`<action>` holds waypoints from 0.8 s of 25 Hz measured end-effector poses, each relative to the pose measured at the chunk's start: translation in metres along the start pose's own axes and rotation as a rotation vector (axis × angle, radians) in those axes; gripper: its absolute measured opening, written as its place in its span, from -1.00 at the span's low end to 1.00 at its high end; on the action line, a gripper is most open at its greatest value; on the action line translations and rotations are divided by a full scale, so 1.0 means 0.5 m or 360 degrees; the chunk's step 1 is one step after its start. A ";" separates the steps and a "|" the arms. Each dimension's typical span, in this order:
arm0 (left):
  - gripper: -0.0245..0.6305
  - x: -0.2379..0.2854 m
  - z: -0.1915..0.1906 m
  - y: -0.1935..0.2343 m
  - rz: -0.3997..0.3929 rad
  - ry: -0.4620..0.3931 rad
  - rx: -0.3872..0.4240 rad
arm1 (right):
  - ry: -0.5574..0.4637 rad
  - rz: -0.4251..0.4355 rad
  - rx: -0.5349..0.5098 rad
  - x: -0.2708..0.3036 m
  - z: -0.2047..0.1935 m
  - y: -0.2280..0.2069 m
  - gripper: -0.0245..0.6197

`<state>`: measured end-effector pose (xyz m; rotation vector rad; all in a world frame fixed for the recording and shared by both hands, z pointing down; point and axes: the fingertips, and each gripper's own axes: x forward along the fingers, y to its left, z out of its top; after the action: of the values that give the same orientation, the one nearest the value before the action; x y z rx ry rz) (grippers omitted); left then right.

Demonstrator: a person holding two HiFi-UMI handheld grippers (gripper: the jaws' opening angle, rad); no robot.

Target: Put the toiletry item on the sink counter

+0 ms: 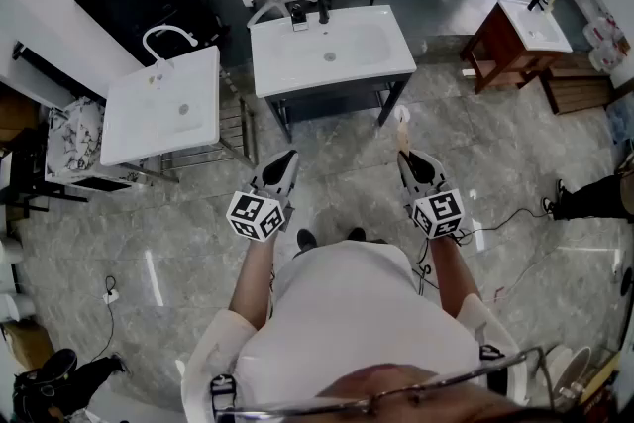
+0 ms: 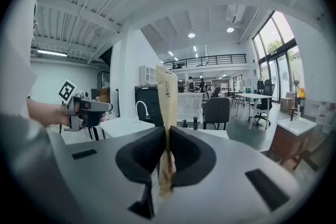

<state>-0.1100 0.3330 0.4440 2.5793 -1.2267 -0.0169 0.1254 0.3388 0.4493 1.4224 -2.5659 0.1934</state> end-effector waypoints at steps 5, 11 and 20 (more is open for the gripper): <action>-0.91 0.006 0.002 0.002 0.0001 -0.0010 -0.0002 | -0.0008 0.0002 -0.0007 0.004 0.003 -0.006 -0.81; -0.92 0.005 -0.006 0.002 0.0004 -0.0002 -0.0007 | -0.0032 0.0011 0.0023 0.005 0.007 -0.007 -0.81; -0.92 0.021 -0.014 -0.014 0.0013 0.0016 -0.0009 | -0.0026 0.0019 0.0069 -0.003 -0.001 -0.031 -0.81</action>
<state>-0.0968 0.3310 0.4502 2.5663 -1.2318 -0.0059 0.1394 0.3322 0.4498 1.4293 -2.5992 0.2415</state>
